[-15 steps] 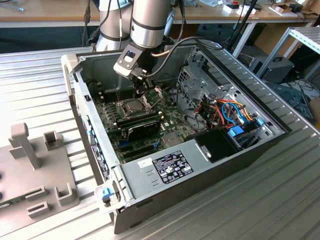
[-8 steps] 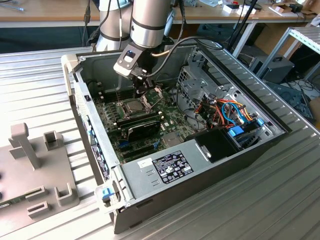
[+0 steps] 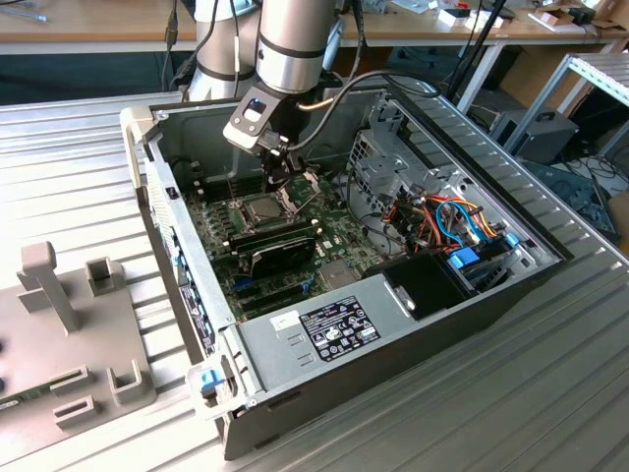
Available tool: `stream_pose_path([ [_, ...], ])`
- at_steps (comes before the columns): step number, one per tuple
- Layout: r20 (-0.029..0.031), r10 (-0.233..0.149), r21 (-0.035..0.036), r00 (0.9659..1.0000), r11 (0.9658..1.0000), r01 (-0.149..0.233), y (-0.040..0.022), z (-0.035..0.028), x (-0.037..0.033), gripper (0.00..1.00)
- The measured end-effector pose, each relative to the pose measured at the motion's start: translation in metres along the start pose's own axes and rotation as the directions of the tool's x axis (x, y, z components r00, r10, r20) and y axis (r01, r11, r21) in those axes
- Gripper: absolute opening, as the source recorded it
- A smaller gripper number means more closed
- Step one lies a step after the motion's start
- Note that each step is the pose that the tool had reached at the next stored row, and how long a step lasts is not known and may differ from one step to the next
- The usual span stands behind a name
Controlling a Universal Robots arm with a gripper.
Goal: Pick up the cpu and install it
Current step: 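Close the cpu cover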
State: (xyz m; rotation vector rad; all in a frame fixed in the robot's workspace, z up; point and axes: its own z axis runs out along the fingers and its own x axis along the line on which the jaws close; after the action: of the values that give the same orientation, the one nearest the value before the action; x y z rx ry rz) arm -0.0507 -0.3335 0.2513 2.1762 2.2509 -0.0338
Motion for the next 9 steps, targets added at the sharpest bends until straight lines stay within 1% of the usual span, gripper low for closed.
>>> stream_pose_path([
  [6, 0.0001, 0.000, 0.0000, 1.0000, 1.0000, 0.000, 0.0000, 0.0000, 0.0000, 0.11],
  [9, 0.0001, 0.000, 0.0000, 1.0000, 1.0000, 0.000, 0.0001, -0.0017, 0.0000, 0.11],
])
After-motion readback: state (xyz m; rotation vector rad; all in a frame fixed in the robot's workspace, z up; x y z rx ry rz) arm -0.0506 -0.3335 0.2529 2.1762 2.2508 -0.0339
